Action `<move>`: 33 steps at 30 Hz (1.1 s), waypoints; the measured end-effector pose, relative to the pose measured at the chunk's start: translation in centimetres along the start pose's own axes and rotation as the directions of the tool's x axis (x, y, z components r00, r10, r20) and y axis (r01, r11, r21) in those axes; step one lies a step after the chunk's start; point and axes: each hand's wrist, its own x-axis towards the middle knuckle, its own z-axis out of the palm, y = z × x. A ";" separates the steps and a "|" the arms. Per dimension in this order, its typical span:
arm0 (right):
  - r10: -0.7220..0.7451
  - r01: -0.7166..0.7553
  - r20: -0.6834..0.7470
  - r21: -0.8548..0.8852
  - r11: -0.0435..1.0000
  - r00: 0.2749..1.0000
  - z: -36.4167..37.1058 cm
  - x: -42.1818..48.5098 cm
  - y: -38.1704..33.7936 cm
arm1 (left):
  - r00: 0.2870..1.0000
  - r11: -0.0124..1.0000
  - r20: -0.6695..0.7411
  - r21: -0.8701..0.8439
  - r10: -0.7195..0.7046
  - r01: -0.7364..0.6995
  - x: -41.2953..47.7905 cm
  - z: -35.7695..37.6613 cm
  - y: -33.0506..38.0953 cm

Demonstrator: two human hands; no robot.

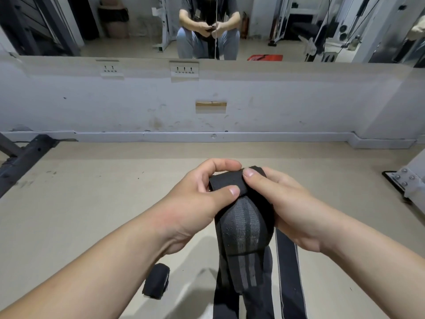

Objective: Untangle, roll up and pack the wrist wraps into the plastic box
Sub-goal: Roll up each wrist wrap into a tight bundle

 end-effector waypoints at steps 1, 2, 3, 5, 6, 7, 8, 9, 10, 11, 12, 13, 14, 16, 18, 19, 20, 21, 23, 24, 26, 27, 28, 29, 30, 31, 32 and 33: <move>-0.035 0.035 -0.008 0.006 0.999 0.999 0.1 0.0 0.1 | 1.000 1.000 -0.018 -0.030 0.003 -0.003 0.0 0.1 -0.1; -0.074 0.074 -0.014 0.024 0.997 0.997 0.2 0.0 0.1 | 0.999 0.997 -0.038 -0.079 0.002 -0.005 0.1 0.2 -0.2; -0.106 0.107 -0.020 0.048 0.993 0.994 0.3 0.0 0.1 | 0.999 0.991 -0.054 -0.134 0.002 -0.009 0.2 0.4 -0.2; -0.140 0.142 -0.025 0.074 0.987 0.990 0.5 0.0 0.0 | 0.998 0.980 -0.065 -0.201 -0.001 -0.012 0.2 0.8 -0.1; -0.145 0.146 -0.020 0.071 0.987 0.989 0.5 0.0 0.0 | 0.998 0.976 -0.063 -0.219 -0.009 -0.005 0.2 1.0 -0.1; -0.144 0.145 -0.011 0.056 0.988 0.989 0.6 -0.1 0.1 | 0.998 0.971 -0.061 -0.238 -0.019 0.004 0.2 1.1 -0.2; -0.140 0.139 -0.001 0.037 0.990 0.990 0.7 -0.1 0.2 | 0.998 0.967 -0.064 -0.254 -0.026 0.009 0.2 1.1 -0.4; -0.131 0.131 0.006 0.017 0.991 0.991 0.7 -0.2 0.2 | 0.997 0.966 -0.067 -0.259 -0.025 0.007 0.2 1.1 -0.6; -0.122 0.122 0.011 0.003 0.993 0.992 0.8 -0.2 0.3 | 0.997 0.968 -0.069 -0.252 -0.018 0.000 0.1 1.0 -0.6; -0.115 0.115 0.013 -0.013 0.993 0.993 0.8 -0.2 0.2 | 0.998 0.971 -0.068 -0.241 -0.005 -0.011 0.0 0.9 -0.6; -0.110 0.110 0.013 -0.044 0.993 0.994 0.8 -0.2 0.1 | 0.998 0.973 -0.070 -0.229 0.007 -0.023 -0.1 0.9 -0.5; -0.109 0.109 0.010 -0.101 0.989 0.994 0.8 -0.2 0.1 | 0.997 0.976 -0.073 -0.214 0.020 -0.035 -0.2 1.0 -0.5; -0.103 0.103 0.006 -0.171 0.980 0.995 0.8 -0.2 0.0 | 0.996 0.979 -0.080 -0.198 0.029 -0.045 -0.3 1.1 -0.4; -0.080 0.083 0.021 -0.276 0.957 0.997 0.8 -0.2 0.1 | 0.995 0.986 -0.093 -0.159 0.033 -0.048 -0.4 1.1 -0.3; -0.106 0.110 0.029 -0.342 0.933 0.994 0.7 -0.2 0.3 | 0.997 0.996 -0.082 -0.089 0.013 -0.020 -0.6 1.1 -0.3; -0.143 0.140 0.019 -0.359 0.923 0.990 0.7 -0.1 0.4 | 0.998 0.999 -0.071 -0.044 -0.001 -0.002 -0.6 1.0 -0.3; -0.181 0.172 0.006 -0.354 0.919 0.983 0.6 -0.1 0.5 | 0.998 1.000 -0.060 0.007 -0.011 0.011 -0.5 0.9 -0.4; -0.213 0.198 -0.006 -0.334 0.921 0.977 0.4 0.0 0.6 | 0.999 0.998 -0.048 0.062 -0.008 0.011 -0.5 0.8 -0.4; -0.241 0.225 -0.024 -0.280 0.933 0.970 0.3 0.2 0.5 | 1.000 0.987 -0.009 0.157 0.020 -0.019 -0.4 0.5 -0.5; -0.248 0.233 -0.028 -0.260 0.937 0.968 0.3 0.2 0.4 | 0.999 0.983 0.010 0.179 0.036 -0.037 -0.4 0.4 -0.5; -0.238 0.230 -0.014 -0.211 0.950 0.971 0.4 0.2 0.5 | 0.997 0.982 0.013 0.172 0.074 -0.075 -0.4 0.1 -0.7; -0.210 0.206 -0.004 -0.168 0.964 0.978 0.4 0.1 0.7 | 0.995 0.981 0.005 0.166 0.098 -0.097 -0.5 0.0 -0.8; -0.165 0.164 0.005 -0.118 0.979 0.986 0.5 0.1 0.8 | 0.993 0.978 -0.003 0.171 0.120 -0.117 -0.5 -0.1 -0.8; -0.112 0.113 0.017 -0.070 0.991 0.994 0.6 0.1 0.8 | 0.991 0.973 -0.005 0.186 0.137 -0.134 -0.6 -0.1 -0.9; -0.060 0.061 0.026 -0.033 0.998 0.998 0.7 0.1 0.8 | 0.989 0.970 -0.003 0.193 0.148 -0.144 -0.7 0.0 -0.9; -0.020 0.021 0.037 -0.007 1.000 0.999 0.8 0.1 0.8 | 0.989 0.971 -0.005 0.188 0.149 -0.146 -0.7 0.1 -1.0; 0.002 -0.003 0.050 0.012 1.000 0.999 0.9 0.1 0.8 | 0.989 0.974 -0.016 0.176 0.145 -0.140 -0.7 0.1 -1.0; 0.010 -0.011 0.054 0.027 1.000 0.999 0.9 0.1 0.8 | 0.990 0.978 -0.034 0.163 0.135 -0.128 -0.5 0.2 -1.1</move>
